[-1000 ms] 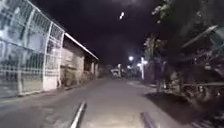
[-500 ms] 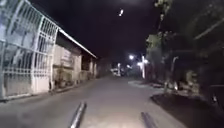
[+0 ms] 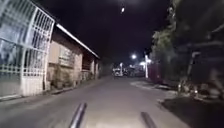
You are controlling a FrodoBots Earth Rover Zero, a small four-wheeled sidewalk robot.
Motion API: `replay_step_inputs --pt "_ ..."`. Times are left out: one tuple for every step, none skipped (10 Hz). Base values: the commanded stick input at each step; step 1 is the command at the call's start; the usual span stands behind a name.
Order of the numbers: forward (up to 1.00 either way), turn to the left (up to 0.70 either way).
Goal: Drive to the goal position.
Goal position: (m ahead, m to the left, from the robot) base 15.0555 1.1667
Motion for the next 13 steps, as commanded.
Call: replay_step_inputs --pt "1.00 -0.26" --pt "1.00 0.02" --pt "1.00 0.02" --pt "1.00 0.02" --pt "1.00 0.02" --pt "1.00 0.02" --pt "1.00 -0.01" --pt "1.00 -0.30" --pt "1.00 -0.38" --pt "1.00 -0.38" --pt "1.00 -0.38" --pt "1.00 0.02" --pt "1.00 0.02"
